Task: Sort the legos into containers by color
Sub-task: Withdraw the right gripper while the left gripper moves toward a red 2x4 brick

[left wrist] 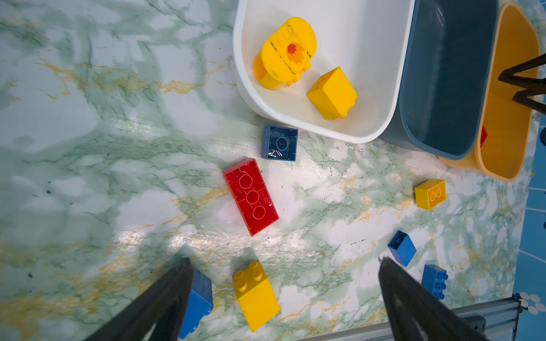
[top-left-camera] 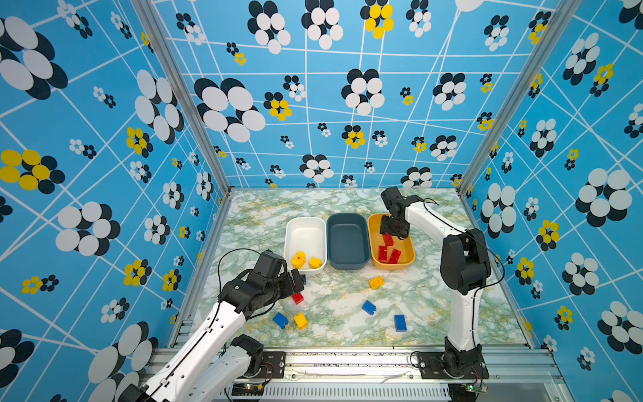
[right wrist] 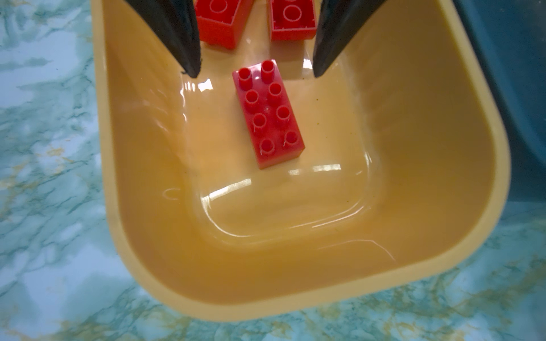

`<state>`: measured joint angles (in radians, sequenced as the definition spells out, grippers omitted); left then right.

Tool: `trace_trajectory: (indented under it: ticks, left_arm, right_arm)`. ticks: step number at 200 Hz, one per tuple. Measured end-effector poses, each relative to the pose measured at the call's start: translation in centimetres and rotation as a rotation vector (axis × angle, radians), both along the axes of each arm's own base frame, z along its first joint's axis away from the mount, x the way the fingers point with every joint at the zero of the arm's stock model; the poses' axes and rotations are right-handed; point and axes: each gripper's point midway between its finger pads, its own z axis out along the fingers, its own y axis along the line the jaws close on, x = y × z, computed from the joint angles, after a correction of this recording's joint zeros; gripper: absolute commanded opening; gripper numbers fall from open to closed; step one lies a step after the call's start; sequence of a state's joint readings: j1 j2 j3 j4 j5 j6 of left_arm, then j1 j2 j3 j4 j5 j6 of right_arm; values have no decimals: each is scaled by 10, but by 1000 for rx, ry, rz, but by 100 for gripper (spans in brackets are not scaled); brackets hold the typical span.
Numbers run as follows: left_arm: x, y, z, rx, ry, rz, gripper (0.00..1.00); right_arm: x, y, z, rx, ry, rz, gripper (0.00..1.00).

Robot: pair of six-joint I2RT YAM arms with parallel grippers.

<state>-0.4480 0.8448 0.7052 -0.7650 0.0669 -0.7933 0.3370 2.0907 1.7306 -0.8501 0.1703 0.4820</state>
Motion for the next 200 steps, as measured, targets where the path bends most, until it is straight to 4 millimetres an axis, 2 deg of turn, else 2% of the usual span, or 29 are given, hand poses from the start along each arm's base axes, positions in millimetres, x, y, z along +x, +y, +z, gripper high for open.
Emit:
trace_trajectory:
  ticks: [29,55,84,118,157,200]
  left_arm:
    - [-8,3,-7,13,24,10,100]
    - [-17,4,-16,20,50,14,99]
    - [-21,6,-24,33,75,22,96]
    - [-20,8,-32,67,103,43,91]
    - [-16,10,-46,127,145,70,88]
    - [-12,2,-58,174,171,75,84]
  right_arm:
    - [-4,1,6,11,1,3,66]
    - [-17,0,24,38,-17,7,69]
    - [-47,-1,50,86,-42,16,77]
    - [-84,5,71,160,-51,40,82]
    - [-124,6,77,237,-30,54,84]
    - [-157,5,80,291,-9,69,86]
